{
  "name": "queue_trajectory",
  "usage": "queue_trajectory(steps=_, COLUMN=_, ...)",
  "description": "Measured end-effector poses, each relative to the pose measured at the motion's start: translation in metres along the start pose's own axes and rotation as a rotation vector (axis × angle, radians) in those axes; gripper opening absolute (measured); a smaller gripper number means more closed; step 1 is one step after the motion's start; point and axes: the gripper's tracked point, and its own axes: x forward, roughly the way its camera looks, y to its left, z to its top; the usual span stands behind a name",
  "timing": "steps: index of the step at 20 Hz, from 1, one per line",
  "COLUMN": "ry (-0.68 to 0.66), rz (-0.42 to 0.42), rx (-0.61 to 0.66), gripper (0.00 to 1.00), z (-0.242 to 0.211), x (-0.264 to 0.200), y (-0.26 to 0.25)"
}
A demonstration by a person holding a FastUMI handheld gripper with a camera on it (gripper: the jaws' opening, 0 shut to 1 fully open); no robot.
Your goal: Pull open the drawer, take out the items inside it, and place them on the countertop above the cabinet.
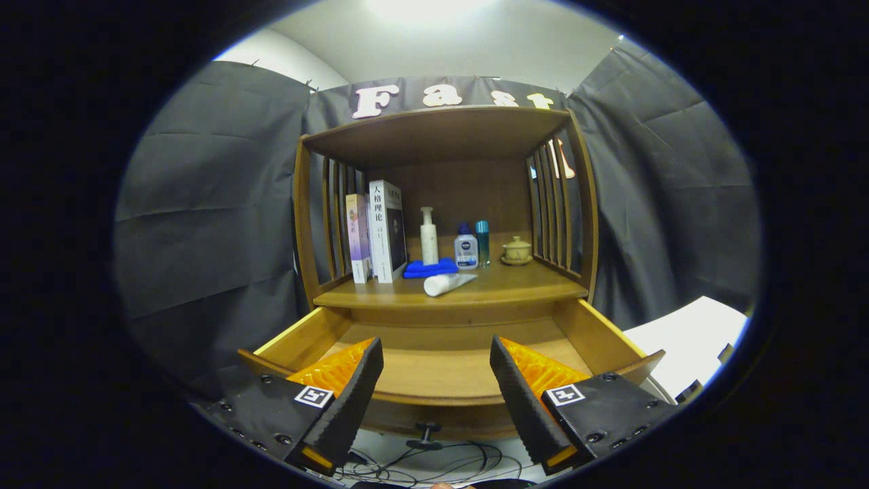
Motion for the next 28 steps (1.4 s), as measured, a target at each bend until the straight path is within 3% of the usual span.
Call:
queue_trajectory(steps=9, ry=0.077, rz=-0.013, rx=0.0, gripper=0.98, z=-0.069, x=-0.003, y=0.008)
queue_trajectory(steps=14, ry=0.116, rz=-0.08, rx=-0.043, gripper=0.98, z=-0.094, x=0.005, y=-0.004)
queue_trajectory(steps=18, ry=0.094, rz=-0.142, rx=-0.111, gripper=0.98, z=-0.1, x=0.009, y=-0.007)
queue_trajectory(steps=28, ry=0.091, rz=-0.113, rx=-0.029, gripper=0.98, z=-0.098, x=0.018, y=0.019)
